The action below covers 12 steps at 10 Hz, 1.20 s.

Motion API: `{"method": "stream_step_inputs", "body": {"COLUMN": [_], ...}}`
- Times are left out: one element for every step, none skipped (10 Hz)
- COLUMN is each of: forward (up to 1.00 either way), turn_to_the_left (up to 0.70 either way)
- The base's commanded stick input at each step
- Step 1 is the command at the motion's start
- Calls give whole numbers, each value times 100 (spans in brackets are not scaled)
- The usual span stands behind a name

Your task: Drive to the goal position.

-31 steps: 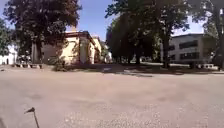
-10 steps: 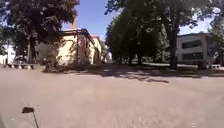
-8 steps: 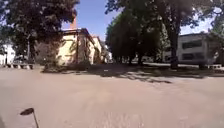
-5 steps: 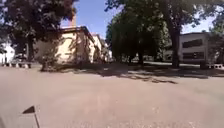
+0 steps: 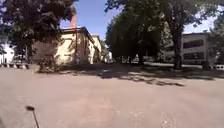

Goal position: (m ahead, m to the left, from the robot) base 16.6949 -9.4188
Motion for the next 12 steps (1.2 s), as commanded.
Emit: {"method": "stream_step_inputs", "body": {"forward": [70,70,70,70,70,70,70,70,70,70,70,70], "turn_to_the_left": [0,0,0,0,0,0,0,0,0,0,0,0]}}
